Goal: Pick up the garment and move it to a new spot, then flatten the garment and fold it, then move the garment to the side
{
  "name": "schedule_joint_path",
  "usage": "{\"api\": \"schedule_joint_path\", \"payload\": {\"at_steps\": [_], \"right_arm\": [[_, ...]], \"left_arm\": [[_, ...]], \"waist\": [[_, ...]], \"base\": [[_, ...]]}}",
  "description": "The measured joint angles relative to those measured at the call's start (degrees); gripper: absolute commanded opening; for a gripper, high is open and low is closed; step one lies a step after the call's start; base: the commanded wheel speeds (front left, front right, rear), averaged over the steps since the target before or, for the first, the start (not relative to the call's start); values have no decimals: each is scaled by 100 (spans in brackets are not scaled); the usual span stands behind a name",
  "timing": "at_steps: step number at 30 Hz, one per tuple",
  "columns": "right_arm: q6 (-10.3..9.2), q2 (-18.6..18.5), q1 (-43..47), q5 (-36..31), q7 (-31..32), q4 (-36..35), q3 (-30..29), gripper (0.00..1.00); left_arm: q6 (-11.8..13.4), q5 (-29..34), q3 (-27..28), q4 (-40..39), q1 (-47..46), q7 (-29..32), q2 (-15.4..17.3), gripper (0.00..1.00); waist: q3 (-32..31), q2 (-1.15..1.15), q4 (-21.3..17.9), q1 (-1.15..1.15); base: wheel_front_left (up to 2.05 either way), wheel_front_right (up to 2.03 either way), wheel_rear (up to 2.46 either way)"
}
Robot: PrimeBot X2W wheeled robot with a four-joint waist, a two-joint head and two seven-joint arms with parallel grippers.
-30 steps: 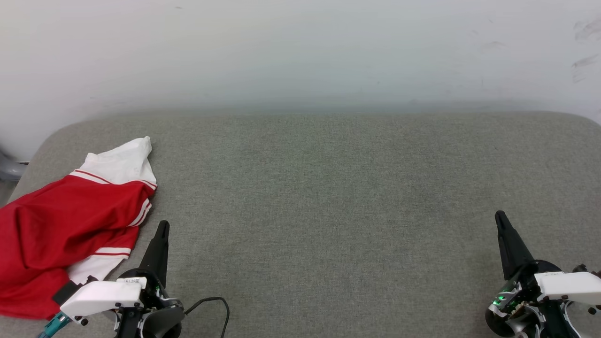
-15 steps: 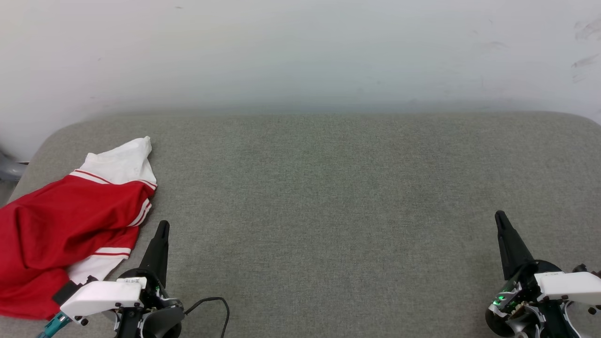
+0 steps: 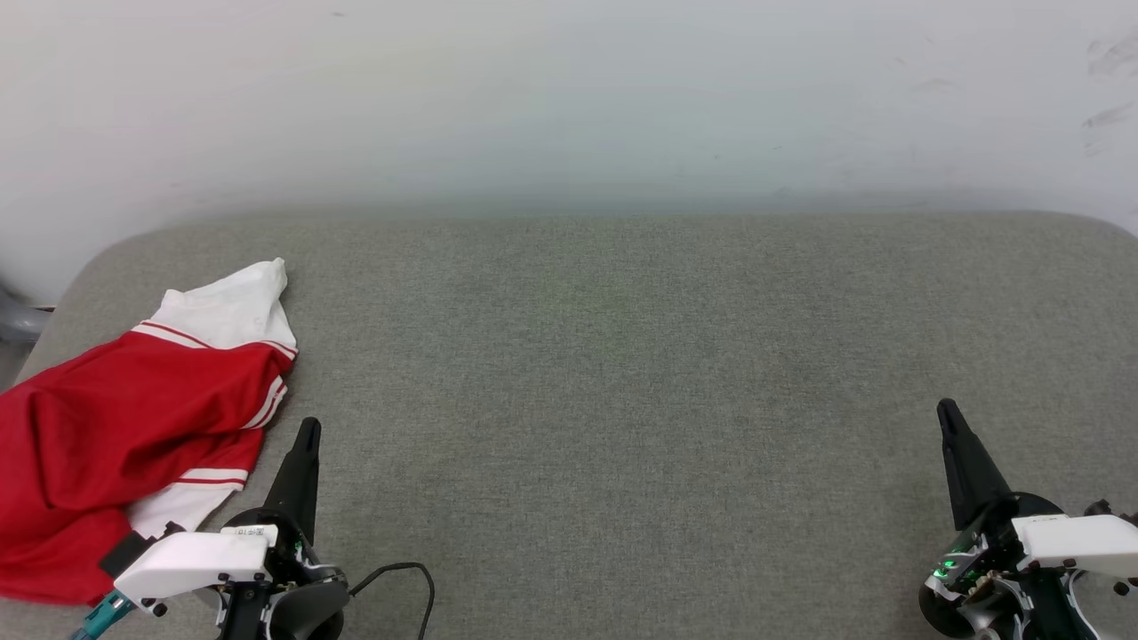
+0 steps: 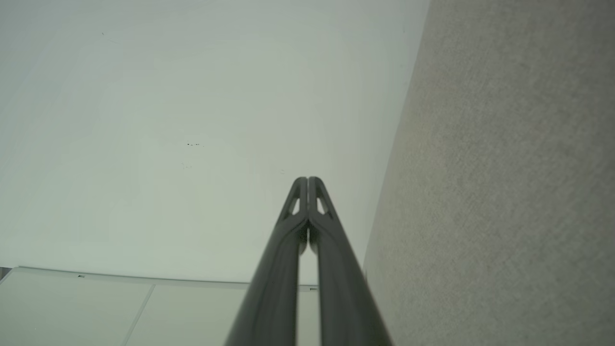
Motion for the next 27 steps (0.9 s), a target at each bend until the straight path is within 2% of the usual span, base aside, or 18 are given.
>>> {"api": "schedule_joint_path", "payload": {"at_steps": [4, 5, 10, 21, 27], "right_arm": [[0, 0, 0, 0, 0, 0, 0, 0], [0, 0, 7, 1, 0, 9, 0, 100], [-1, 3, 192, 1, -36, 141, 26, 100], [-1, 3, 258, -201, -348, -201, 241, 100], [-1, -5, 306, -452, -505, -343, 323, 100]], "left_arm": [[1, 0, 2, 0, 0, 0, 0, 0], [1, 1, -2, 9, 4, -1, -1, 100], [2, 1, -71, 149, 170, -32, -11, 100], [2, 118, -452, -244, 170, -353, -11, 100], [2, 483, -635, -443, 171, -508, 11, 100]], "waist": [[0, 0, 0, 0], [0, 0, 0, 0], [0, 0, 0, 0], [-10, 0, 4, 0], [-24, 0, 6, 0]], "base": [[0, 0, 0], [0, 0, 0], [0, 0, 0], [0, 0, 0], [0, 0, 0]]}}
